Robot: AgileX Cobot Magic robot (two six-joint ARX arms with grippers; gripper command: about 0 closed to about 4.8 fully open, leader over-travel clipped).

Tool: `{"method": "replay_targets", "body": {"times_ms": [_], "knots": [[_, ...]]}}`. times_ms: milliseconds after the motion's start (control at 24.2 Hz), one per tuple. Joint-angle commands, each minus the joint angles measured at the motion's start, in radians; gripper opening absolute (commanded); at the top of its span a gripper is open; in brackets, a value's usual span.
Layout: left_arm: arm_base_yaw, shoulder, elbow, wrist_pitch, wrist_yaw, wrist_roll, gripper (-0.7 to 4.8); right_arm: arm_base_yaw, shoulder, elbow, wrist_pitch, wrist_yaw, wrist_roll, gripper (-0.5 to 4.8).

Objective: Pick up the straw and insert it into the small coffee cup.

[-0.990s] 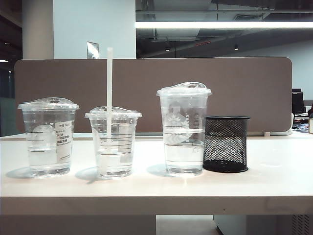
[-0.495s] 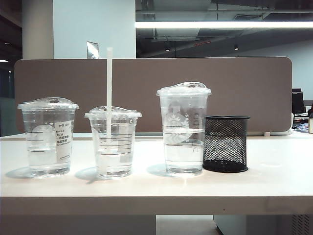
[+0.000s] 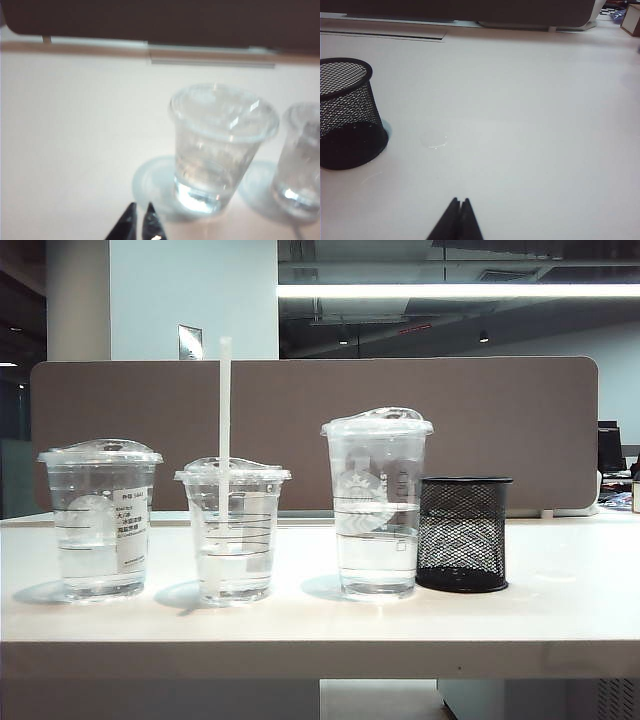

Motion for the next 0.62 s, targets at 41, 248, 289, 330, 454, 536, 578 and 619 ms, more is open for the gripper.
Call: {"method": "replay_targets", "body": {"times_ms": [41,248,289,330,454,536,578,619], "knots": [[0.052,0.001,0.005,-0.082,0.008,0.029,0.22,0.001,-0.001,-0.005,0.014,-0.001,0.002,-0.08],[0.151,0.001,0.005,-0.086,0.074,0.036,0.22,0.001,-0.001,-0.005,0.013,-0.001,0.002,-0.08],[0.160,0.001,0.005,-0.086,0.080,0.035,0.21,0.001,-0.001,-0.005,0.013,-0.001,0.002,-0.08],[0.166,0.001,0.005,-0.086,0.080,0.035,0.21,0.001,-0.001,-0.005,0.013,-0.001,0.002,-0.08],[0.172,0.001,0.005,-0.086,0.079,0.037,0.22,0.001,-0.001,-0.005,0.013,-0.001,0.002,-0.08],[0.172,0.001,0.005,-0.086,0.080,0.045,0.22,0.001,-0.001,-0.005,0.013,-0.001,0.002,-0.08],[0.172,0.001,0.005,-0.086,0.079,0.047,0.21,0.001,-0.001,-0.005,0.013,-0.001,0.002,-0.08],[0.172,0.001,0.005,-0.086,0.080,0.046,0.22,0.001,-0.001,-0.005,0.013,-0.001,0.002,-0.08]]}}
